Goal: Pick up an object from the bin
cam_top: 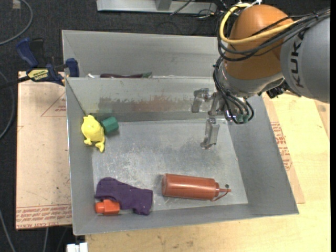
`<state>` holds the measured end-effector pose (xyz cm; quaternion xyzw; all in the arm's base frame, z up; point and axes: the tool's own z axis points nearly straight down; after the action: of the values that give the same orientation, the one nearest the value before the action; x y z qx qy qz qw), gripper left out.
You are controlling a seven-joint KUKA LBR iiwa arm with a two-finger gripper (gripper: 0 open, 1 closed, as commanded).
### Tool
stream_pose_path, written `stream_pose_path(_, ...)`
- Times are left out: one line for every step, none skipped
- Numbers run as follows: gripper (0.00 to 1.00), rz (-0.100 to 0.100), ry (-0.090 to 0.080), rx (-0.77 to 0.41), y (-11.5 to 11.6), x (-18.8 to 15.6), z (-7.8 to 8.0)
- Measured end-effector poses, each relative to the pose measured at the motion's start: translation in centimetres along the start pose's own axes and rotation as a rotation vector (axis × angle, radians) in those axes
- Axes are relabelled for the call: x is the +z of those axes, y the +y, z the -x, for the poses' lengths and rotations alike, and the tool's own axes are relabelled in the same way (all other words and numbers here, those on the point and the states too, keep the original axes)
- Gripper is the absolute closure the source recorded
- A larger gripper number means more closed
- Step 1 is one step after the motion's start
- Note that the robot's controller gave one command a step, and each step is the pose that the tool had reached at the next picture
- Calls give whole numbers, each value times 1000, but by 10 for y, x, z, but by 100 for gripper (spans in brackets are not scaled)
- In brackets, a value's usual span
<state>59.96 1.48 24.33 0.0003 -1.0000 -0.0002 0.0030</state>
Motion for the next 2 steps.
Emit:
stream_pose_path(0,0,-8,0,0,-5,1)
stream_pose_path(0,1,-6,-58,-33,7,-21)
